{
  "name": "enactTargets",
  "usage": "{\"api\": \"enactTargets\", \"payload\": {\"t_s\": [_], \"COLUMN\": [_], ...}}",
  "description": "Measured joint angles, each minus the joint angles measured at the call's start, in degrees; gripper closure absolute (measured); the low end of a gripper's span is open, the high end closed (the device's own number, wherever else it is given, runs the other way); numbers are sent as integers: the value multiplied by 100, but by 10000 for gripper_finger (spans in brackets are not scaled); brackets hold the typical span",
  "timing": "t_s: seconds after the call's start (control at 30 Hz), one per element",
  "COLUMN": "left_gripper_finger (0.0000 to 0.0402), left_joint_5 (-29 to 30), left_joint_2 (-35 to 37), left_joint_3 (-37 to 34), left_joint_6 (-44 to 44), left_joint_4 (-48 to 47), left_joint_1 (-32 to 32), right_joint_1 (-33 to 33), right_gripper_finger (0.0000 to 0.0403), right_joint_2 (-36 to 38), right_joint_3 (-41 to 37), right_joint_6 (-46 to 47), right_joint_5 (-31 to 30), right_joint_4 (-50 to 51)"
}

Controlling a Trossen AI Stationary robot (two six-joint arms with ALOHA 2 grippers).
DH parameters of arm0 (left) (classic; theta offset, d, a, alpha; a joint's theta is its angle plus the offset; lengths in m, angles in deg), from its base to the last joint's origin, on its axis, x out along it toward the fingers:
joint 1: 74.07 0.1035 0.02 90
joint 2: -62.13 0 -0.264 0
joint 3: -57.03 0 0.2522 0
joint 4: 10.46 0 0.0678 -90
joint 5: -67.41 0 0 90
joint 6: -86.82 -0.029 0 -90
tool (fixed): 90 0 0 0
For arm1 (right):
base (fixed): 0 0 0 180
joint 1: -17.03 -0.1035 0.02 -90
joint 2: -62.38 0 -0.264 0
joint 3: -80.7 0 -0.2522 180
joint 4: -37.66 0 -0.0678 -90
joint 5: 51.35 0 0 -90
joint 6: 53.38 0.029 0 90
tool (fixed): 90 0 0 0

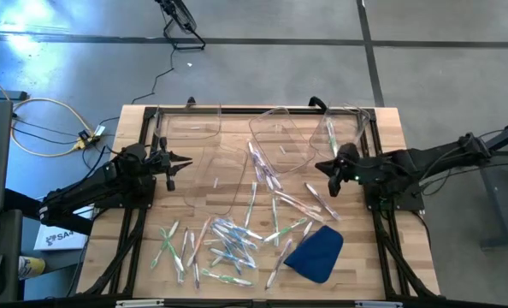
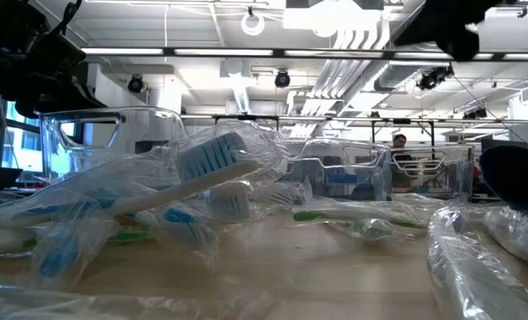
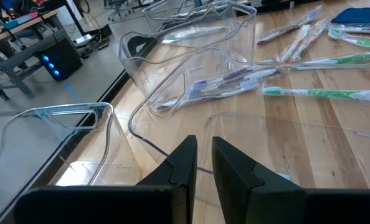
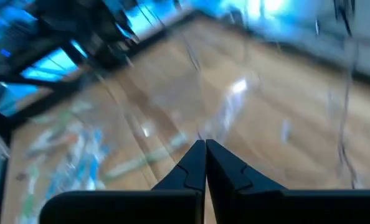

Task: Pick & Place Toothbrushes
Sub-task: Put the purple toothbrush into the top center transparent bin

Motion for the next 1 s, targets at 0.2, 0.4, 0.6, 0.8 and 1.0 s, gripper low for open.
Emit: {"api": "enactTargets", "payload": {"t_s": [0.2,0.4,0.6,0.8,1.0], "left_gripper_finger": [355,355,355,355,355], "left_joint_5": [2,4,7,9,31], "left_joint_2": [-1,0,0,0,0], "left_joint_3": [0,2,1,2,0], "left_joint_6": [0,0,-2,-2,-4], "left_joint_4": [0,0,0,0,0], "left_joint_1": [0,-1,-1,1,0], "right_joint_1": [-286,-479,-611,-669,-665], "right_gripper_finger": [400,400,400,400,400], "right_joint_2": [0,-9,-365,-1193,-1859], "right_joint_3": [473,553,553,553,551], "right_joint_6": [-466,584,2521,3614,3691], "right_joint_5": [-19,-10,511,1387,2088], "right_joint_4": [-298,399,2131,3001,3069]}}
